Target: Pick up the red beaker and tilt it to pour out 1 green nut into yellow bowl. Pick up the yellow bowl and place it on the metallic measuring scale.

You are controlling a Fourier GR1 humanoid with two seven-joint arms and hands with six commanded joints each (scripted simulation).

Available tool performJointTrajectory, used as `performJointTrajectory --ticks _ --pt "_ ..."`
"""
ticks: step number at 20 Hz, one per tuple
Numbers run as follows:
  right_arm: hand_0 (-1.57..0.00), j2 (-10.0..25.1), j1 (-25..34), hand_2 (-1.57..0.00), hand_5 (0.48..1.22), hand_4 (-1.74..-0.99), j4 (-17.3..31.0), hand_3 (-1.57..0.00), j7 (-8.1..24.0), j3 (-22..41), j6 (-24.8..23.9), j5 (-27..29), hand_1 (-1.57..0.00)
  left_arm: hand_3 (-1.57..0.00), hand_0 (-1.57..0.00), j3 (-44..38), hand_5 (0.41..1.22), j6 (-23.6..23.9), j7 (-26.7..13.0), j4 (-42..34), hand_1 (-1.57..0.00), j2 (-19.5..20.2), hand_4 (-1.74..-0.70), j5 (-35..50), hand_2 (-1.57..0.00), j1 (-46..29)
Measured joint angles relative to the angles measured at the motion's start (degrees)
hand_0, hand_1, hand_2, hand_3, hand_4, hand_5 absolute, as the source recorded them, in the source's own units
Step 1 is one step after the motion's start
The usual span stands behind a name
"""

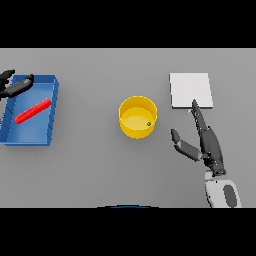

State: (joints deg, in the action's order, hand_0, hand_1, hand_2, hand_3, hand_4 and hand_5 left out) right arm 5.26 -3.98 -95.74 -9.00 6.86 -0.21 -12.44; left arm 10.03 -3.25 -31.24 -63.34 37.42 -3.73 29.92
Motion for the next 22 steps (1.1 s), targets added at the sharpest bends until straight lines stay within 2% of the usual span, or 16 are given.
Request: performJointTrajectory --ticks 2,3,4,5,6,8,11,13,15,18,21,22 --pt "0.00 -0.10 0.20 0.00 0.644 -1.144 -0.34 0.00 0.43 0.43 -0.48 -0.91 0.00 -0.07 -0.08 -0.16 0.631 1.08 1.87 -0.29 -0.07 0.06 -0.78 -0.48 -0.07 -0.06" --pt "0.00 -0.02 0.82 0.00 0.631 -1.131 -0.46 0.00 2.12 0.37 -0.70 -1.18 0.00 -0.06 -0.06 -0.21 0.633 1.84 2.46 -1.26 -0.06 -0.21 -0.78 -0.33 -0.06 -0.58" --pt "0.00 0.33 1.38 0.00 0.638 -1.115 -0.55 0.00 5.16 0.98 -1.80 -3.73 0.00 -0.05 -0.05 -0.60 0.635 2.41 3.41 -1.31 -0.05 -0.49 -0.78 -0.13 -0.04 -0.35" --pt "0.00 0.75 1.72 0.00 0.649 -1.087 -1.31 0.00 5.16 1.91 -0.99 -4.48 0.00 -0.04 -0.04 -0.88 0.644 2.69 4.39 -1.25 -0.04 -0.85 -0.78 0.13 -0.03 0.18" --pt "0.00 2.31 2.34 0.00 0.662 -1.080 -1.26 0.00 3.72 2.45 0.72 -4.75 0.00 -0.03 -0.03 -1.30 0.652 2.91 4.90 -2.07 -0.03 -1.34 -0.79 1.03 -0.03 -0.09" --pt "0.00 5.93 5.04 0.00 0.662 -1.103 -0.35 0.00 3.60 3.83 4.20 -6.56 0.00 -0.02 -0.02 -1.65 0.661 3.75 5.61 -3.29 -0.02 -1.89 -0.80 1.66 -0.02 -1.23" --pt "0.00 10.82 10.63 0.00 0.631 -1.132 2.13 0.00 6.73 7.84 6.45 -15.05 0.00 -0.01 -0.01 -1.55 0.678 3.91 5.30 -4.25 -0.01 -2.24 -0.80 1.93 -0.01 -1.39" --pt "0.00 13.57 14.15 0.00 0.627 -1.142 3.87 0.00 4.64 10.96 7.75 -20.04 0.00 -0.01 -0.01 -1.41 0.687 4.01 4.80 -4.09 -0.01 -2.71 -0.81 2.05 -0.01 -1.95" --pt "0.00 15.94 18.82 0.00 0.632 -1.152 5.71 0.00 4.55 14.09 10.68 -24.07 0.00 0.00 0.00 -1.62 0.688 3.59 4.53 -4.05 0.00 -2.42 -0.81 2.27 0.00 -1.54" --pt "0.00 18.61 23.96 0.00 0.639 -1.167 8.42 0.00 1.26 17.91 13.26 -28.50 0.00 0.00 0.00 -1.68 0.687 3.04 5.02 -3.29 0.00 -2.42 -0.81 2.39 0.00 -1.38" --pt "0.00 18.71 28.26 0.00 0.642 -1.156 11.99 0.00 -0.12 21.73 15.96 -31.63 0.00 0.00 0.00 -1.65 0.692 2.86 5.00 -4.09 0.00 -2.21 -0.81 2.54 0.00 -1.91" --pt "0.00 19.00 29.38 0.00 0.639 -1.153 13.66 0.00 -1.77 22.78 16.26 -32.49 0.00 0.00 0.00 -1.83 0.695 2.74 5.37 -4.21 0.00 -1.92 -0.81 2.66 0.00 -2.45"
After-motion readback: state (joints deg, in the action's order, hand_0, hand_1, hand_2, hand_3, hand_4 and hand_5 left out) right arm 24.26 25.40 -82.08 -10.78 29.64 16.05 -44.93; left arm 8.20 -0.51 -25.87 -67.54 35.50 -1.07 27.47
